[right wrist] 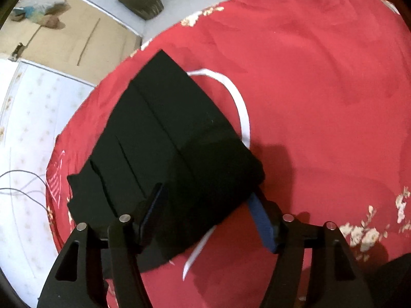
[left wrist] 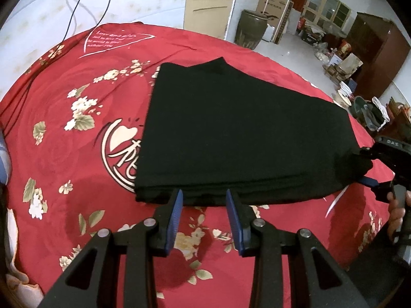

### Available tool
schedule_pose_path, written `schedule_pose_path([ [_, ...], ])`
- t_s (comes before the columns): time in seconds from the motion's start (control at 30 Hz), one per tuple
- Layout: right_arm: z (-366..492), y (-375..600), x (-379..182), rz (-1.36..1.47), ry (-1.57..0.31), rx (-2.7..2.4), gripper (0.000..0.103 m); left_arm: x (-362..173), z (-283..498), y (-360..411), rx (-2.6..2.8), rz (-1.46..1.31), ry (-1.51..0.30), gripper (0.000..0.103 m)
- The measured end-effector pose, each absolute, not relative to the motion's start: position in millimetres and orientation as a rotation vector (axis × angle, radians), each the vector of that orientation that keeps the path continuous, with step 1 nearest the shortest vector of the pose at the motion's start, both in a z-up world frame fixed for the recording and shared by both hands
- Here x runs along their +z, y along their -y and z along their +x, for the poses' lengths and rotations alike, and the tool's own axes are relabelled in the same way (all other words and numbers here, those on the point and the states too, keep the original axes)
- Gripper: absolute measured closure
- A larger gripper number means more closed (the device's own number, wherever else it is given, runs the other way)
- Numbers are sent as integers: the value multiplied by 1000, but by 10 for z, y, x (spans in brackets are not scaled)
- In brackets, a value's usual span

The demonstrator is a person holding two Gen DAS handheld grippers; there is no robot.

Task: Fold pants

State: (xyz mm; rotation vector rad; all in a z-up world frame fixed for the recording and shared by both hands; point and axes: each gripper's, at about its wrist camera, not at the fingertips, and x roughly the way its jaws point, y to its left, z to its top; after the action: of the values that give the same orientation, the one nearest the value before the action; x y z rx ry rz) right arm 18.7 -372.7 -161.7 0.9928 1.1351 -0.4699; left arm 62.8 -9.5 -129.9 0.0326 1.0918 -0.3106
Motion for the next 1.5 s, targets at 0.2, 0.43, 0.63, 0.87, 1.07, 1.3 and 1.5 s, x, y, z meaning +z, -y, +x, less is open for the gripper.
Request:
schedule_pose_path([
  [0.2,90,3786,-1561,1069,-1003,-427,36,-1355,722,-67,-261,-2,-1082,66],
  [0.43,-9,3814,-1614,1092,-1027,-508,41,-1445,814,-264,-197,-23,-1088,66],
  [0.63,-6,3807,-1611,1080,-995,-493,38,-1479,826,-273,-193,-30,-1094,66],
  [0.87,-46,3905,-1598,1097,-921,-501,74,-1492,825,-264,-194,-31,-1095,66],
  [1.07,72,3874,-1621,1067,-958,-491,82,-1421,811,-317,-186,-48,-1083,66],
  [1.3,334,3609,-942,891,-881,-290,84,-1339,841,-494,-147,-88,-1068,66],
  [1.5,806,2864,-351,683,-872,-44,84,-1270,853,-642,-116,-119,-1058,66],
])
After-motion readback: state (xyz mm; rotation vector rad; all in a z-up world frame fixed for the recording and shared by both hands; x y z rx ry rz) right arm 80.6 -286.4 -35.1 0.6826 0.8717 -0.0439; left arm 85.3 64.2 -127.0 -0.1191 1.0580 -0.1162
